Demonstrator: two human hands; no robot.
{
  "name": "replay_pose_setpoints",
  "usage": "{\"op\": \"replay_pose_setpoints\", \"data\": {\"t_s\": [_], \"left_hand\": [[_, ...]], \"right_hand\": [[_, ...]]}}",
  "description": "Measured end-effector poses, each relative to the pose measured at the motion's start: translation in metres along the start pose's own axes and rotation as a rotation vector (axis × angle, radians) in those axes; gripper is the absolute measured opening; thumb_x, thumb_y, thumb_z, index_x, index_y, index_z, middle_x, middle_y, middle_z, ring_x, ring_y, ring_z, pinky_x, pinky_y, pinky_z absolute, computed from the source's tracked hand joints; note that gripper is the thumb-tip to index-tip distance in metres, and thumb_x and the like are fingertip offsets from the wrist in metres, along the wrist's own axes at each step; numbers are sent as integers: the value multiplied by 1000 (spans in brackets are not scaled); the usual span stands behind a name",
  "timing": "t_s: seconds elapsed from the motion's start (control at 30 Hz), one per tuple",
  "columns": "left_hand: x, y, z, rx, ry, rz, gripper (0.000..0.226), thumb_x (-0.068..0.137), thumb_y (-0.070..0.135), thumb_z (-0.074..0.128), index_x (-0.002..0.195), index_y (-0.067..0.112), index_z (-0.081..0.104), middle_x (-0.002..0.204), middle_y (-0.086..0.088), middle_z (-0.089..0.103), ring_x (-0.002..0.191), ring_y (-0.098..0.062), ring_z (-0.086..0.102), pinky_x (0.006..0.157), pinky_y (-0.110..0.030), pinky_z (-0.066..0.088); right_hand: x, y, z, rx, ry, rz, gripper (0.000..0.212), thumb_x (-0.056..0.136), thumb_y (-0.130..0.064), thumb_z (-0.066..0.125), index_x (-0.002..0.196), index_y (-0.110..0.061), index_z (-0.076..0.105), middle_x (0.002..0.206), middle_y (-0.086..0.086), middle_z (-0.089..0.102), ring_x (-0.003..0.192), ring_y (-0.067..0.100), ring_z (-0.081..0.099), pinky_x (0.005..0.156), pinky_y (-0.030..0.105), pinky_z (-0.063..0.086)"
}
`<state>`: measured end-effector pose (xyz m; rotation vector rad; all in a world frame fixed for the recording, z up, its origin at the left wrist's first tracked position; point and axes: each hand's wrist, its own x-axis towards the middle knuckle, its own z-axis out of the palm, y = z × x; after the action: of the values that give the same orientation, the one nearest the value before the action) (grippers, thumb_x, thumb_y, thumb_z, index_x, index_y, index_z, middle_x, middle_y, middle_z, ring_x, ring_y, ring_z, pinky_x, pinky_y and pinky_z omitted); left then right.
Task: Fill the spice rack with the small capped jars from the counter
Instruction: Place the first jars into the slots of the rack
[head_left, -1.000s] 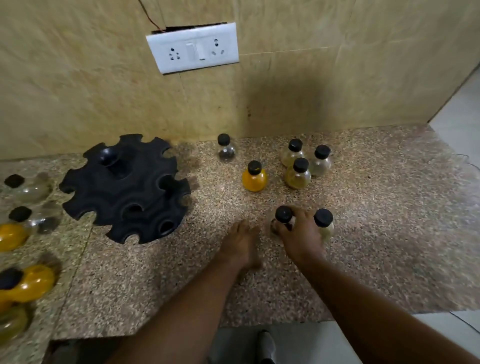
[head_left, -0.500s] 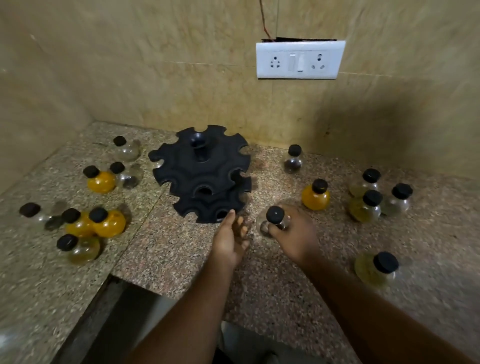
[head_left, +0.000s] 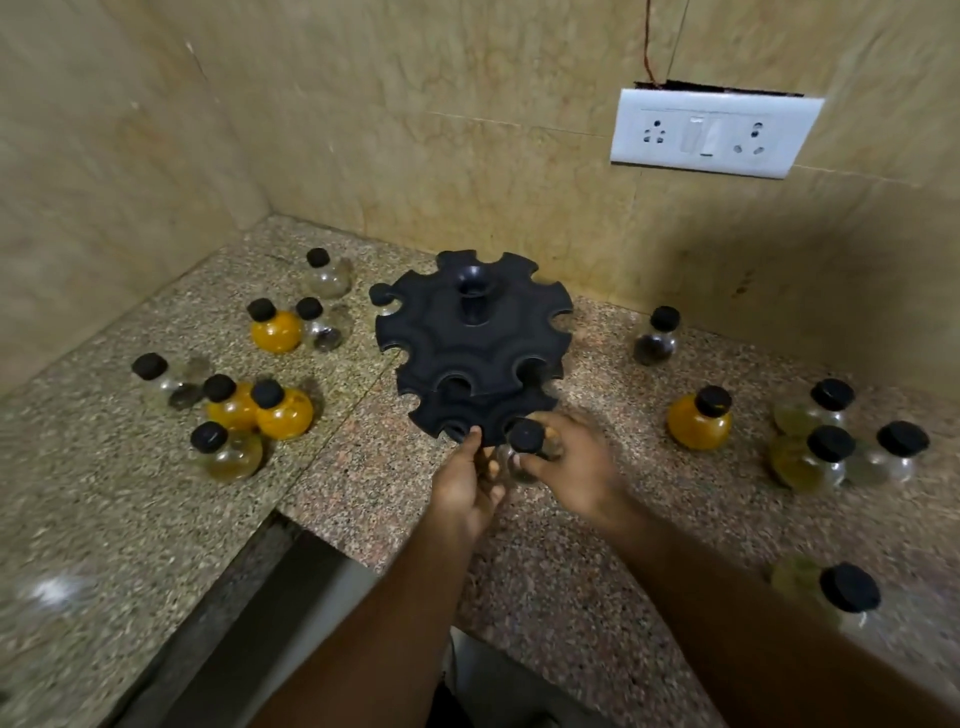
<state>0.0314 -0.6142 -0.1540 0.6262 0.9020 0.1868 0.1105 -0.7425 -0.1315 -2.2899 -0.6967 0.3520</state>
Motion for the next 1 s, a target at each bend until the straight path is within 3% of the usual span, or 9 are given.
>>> {"op": "replay_pose_setpoints", "data": {"t_s": [0.07, 0.2, 0.33, 0.5, 0.67, 0.83, 0.9, 0.97, 1.0], "left_hand": [[5, 1, -8, 3, -21, 2, 35, 100, 39, 56, 96, 6, 67, 70, -3, 58, 54, -11, 55, 49, -24, 52], [7, 7, -15, 206, -7, 12, 35, 100, 38, 55, 82, 11, 66, 61, 2, 57, 47, -9, 47, 46, -25, 38], [6, 22, -15, 345, -31, 30, 30, 100, 32, 57, 84, 8, 66, 61, 0, 62, 45, -10, 51, 51, -30, 37], [8, 28, -2, 404, -18, 43, 26, 101, 29, 57, 86, 10, 65, 67, 0, 59, 52, -11, 47, 47, -26, 43], [11, 11, 0, 423, 5, 132, 33, 98, 31, 62, 77, 7, 69, 64, -7, 63, 50, -16, 51, 45, -27, 40], [1, -35, -2, 792, -30, 284, 27, 97, 24, 64, 75, 9, 69, 60, -2, 62, 49, -13, 52, 42, -21, 44], [-1, -52, -3, 1014, -78, 398, 31, 97, 20, 61, 66, 18, 63, 61, 4, 59, 56, -11, 53, 49, -23, 50], [0, -72, 4, 1244, -138, 470, 22, 96, 22, 59, 75, 22, 64, 72, 7, 62, 70, -13, 59, 60, -17, 46], [-1, -78, 8, 1348, -147, 490, 16, 95, 28, 58, 83, 22, 66, 81, 5, 66, 80, -17, 63, 67, -21, 47]], "right_hand": [[5, -1, 8, 11, 8, 3, 52, 77, -32, 83, 126, -30, 65, 116, -2, 64, 104, 17, 62, 85, 26, 46], [14, -4, 9, 28, 15, 13, 50, 80, -27, 83, 127, -28, 65, 111, -4, 58, 99, 15, 58, 85, 27, 46], [21, -7, 11, 53, 23, 36, 50, 82, -30, 82, 127, -28, 63, 111, 0, 62, 99, 19, 61, 86, 36, 55], [29, -8, 16, 142, 89, 113, 52, 76, -32, 87, 122, -24, 64, 100, -3, 70, 89, 16, 66, 76, 27, 52], [25, 1, 17, 149, 145, 182, 53, 71, -47, 85, 115, -35, 59, 99, -4, 67, 87, 17, 66, 75, 35, 57], [-9, 22, 13, 160, 203, 242, 55, 80, -44, 80, 128, -31, 56, 103, -10, 64, 93, 16, 65, 81, 37, 56], [-28, 34, 12, 167, 229, 321, 51, 82, -45, 77, 127, -33, 57, 101, -13, 64, 92, 15, 66, 83, 38, 57], [-53, 55, 5, 196, 273, 432, 42, 83, -48, 74, 119, -38, 56, 98, -15, 66, 86, 9, 65, 73, 34, 55], [-63, 61, 4, 193, 289, 478, 38, 83, -48, 73, 115, -38, 56, 94, -13, 66, 82, 7, 63, 67, 30, 51]]}}
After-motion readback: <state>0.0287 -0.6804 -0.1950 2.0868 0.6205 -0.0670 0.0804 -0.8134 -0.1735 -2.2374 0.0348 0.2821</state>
